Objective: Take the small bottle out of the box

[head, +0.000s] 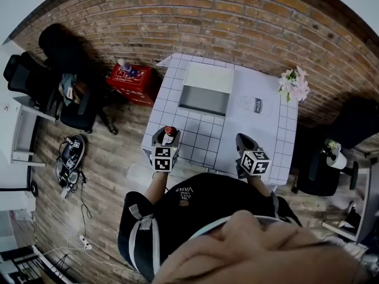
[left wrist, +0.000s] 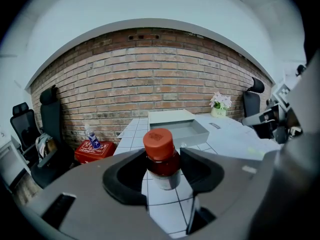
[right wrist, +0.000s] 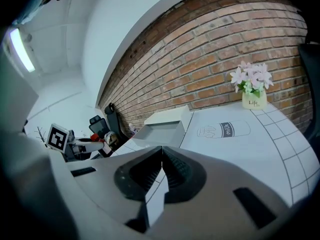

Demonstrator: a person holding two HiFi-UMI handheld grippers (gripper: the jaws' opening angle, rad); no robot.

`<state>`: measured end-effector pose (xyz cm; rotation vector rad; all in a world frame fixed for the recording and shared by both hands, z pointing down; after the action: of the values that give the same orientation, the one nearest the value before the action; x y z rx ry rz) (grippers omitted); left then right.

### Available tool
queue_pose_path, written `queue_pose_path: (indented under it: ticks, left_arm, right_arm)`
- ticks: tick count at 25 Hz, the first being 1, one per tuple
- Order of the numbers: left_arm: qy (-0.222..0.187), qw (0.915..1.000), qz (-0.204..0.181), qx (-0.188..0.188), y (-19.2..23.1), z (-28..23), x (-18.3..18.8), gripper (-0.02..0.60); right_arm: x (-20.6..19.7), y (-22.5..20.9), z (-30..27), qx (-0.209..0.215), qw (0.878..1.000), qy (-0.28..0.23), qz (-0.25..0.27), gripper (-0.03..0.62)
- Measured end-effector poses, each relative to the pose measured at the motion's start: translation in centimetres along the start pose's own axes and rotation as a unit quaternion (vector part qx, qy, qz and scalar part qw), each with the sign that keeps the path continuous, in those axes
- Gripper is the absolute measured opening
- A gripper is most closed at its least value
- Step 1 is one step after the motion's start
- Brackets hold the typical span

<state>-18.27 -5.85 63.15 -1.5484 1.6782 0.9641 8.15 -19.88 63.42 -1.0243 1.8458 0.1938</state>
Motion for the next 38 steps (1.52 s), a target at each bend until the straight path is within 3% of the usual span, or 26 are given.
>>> queue_pose_path:
  ticks: [25, 38]
  left_arm:
    - [-0.003, 0.9973, -0.027, -0.069, -1.5, 8.5, -4.1, 0.216]
    - [0.006, 0.9958, -0.032, -0.086, -1.7, 12.1, -6.8, 0.215]
  right_arm:
    - [-5.3, 5.7, 7.2, -0.058, 0.997, -0.035, -0.033, 0.003]
    - [-8.4, 8.0, 10.0, -0.074, 0.996, -0.032, -0.036, 0.003]
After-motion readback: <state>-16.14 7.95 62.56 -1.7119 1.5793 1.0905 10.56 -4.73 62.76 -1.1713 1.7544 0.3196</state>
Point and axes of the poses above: the fingertips, and each gripper's own axes: z backward along the fingers, y to its left, x out of its top, the point moved 3 cm from there along z, backward along the fingers, and after that the axes turned 9 degrees about -x, right-handed, at the moved point
